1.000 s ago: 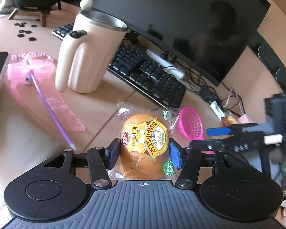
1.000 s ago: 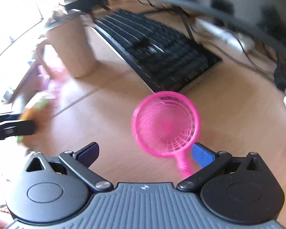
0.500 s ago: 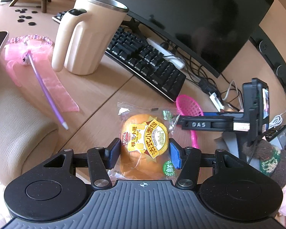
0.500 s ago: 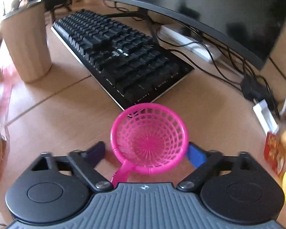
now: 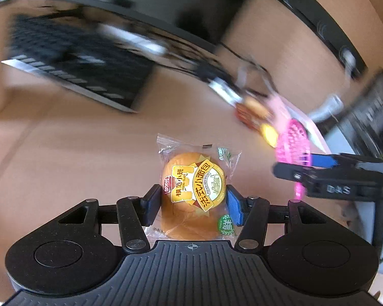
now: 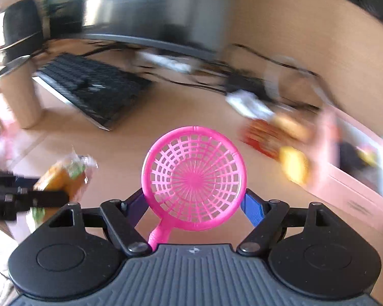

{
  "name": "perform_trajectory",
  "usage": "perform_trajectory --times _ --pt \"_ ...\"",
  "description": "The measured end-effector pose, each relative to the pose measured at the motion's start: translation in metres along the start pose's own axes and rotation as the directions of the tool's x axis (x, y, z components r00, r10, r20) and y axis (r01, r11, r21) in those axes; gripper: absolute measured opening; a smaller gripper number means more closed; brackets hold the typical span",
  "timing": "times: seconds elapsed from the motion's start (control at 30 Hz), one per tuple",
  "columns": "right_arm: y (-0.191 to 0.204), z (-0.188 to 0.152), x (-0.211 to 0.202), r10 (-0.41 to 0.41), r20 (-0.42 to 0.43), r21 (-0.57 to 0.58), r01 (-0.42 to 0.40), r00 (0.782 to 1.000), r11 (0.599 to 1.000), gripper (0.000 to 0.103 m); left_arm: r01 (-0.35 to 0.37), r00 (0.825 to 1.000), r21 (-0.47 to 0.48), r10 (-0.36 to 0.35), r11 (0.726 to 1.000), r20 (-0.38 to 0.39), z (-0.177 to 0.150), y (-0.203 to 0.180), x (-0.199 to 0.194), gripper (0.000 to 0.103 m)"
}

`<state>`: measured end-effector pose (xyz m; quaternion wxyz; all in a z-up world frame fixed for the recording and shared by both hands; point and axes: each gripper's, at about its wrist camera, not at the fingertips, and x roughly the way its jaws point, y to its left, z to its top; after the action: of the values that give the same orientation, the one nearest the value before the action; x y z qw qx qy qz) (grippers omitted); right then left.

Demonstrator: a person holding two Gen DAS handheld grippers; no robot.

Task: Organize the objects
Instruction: 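Carry the bread in the left tool and basket in the right tool toward the pink box, then open the left tool over the pink box while the right tool drops the basket in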

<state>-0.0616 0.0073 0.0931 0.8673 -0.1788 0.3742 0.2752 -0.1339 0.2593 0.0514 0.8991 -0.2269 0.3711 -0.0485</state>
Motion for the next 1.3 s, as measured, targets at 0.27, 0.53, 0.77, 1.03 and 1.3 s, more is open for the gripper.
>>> perform_trajectory --times 0.27,0.53,0.77,1.03,1.3 --pt "-0.122 -0.062 -0.072 -0.252 -0.021 0.226 0.250 0.967 0.941 0.078 0.200 0.976 0.207 -0.176 0.958 -0.127 0.035 -0.119 0.067 0.058" --pt "-0.182 -0.104 -0.116 -0.341 0.052 0.354 0.302 0.939 0.885 0.079 0.336 0.939 0.292 -0.294 0.895 -0.178 0.103 -0.263 0.134 0.058" --pt "-0.202 -0.125 -0.108 -0.315 0.069 0.402 0.262 0.947 0.877 0.079 0.303 0.952 0.390 -0.295 0.870 -0.081 0.135 -0.347 0.219 0.060" --pt "-0.207 -0.121 -0.097 -0.269 0.105 0.360 0.216 0.957 0.908 0.079 0.215 0.976 0.191 -0.204 0.958 -0.076 0.121 -0.309 0.264 0.055" --pt "-0.245 -0.052 -0.078 -0.204 0.197 0.356 0.123 0.959 0.926 0.079 0.189 0.980 0.226 -0.170 0.955 -0.104 0.075 -0.253 0.188 0.055"
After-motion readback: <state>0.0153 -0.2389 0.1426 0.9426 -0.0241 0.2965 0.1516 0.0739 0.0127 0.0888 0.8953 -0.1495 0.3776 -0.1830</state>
